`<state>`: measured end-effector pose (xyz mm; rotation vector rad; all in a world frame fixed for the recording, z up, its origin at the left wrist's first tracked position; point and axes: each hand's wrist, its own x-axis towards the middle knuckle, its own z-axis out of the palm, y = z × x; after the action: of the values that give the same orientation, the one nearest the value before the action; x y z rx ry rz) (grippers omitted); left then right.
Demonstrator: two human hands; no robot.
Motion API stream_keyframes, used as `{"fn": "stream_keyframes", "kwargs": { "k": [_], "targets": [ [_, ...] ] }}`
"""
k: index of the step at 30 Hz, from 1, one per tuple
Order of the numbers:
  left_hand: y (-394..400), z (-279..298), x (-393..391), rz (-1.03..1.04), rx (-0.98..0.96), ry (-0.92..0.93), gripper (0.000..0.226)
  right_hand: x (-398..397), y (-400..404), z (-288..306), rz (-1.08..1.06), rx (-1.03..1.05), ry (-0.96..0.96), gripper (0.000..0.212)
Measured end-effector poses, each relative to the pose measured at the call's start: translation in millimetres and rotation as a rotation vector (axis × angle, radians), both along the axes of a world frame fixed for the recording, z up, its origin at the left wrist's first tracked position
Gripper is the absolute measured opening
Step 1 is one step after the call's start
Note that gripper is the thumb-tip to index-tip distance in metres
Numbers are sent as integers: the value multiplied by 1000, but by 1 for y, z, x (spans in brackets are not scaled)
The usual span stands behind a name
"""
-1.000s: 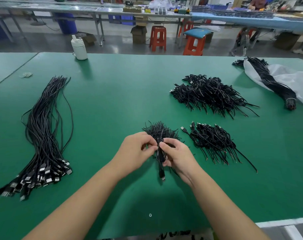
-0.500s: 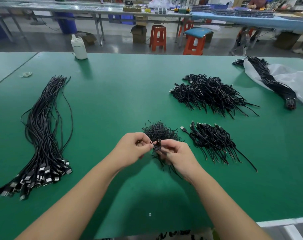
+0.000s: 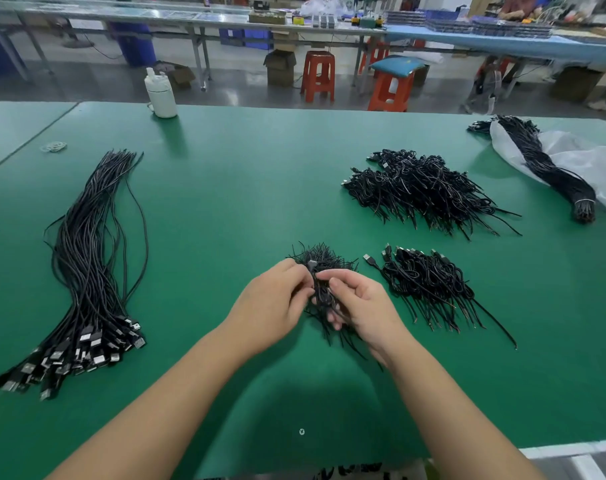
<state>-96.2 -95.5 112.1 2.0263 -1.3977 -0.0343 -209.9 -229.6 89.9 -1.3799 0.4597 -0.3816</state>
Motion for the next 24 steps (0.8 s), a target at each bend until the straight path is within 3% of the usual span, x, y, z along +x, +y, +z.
{"fn": "stream_keyframes", "kwargs": {
  "k": [4, 7, 10, 15, 19, 24],
  "targets": [
    [-3, -3, 8, 107, -24, 306, 16, -1, 0, 3, 94, 0, -22, 30],
    [-3, -3, 8, 87, -2, 414, 14, -1, -3, 1, 11, -134, 41, 18],
    [-2, 1, 3, 57, -31, 234, 15, -1, -6, -2, -28, -194, 103, 2],
    [-2, 2, -5, -9, -24, -97, 4, 3, -1, -3, -39, -37, 92, 20],
    [-2, -2, -11, 3, 23, -260, 2, 3, -1, -4, -1, -49, 54, 2],
    [-6, 2, -2, 143, -23, 173, 14, -3, -5, -3, 123, 85, -14, 26]
  ]
}}
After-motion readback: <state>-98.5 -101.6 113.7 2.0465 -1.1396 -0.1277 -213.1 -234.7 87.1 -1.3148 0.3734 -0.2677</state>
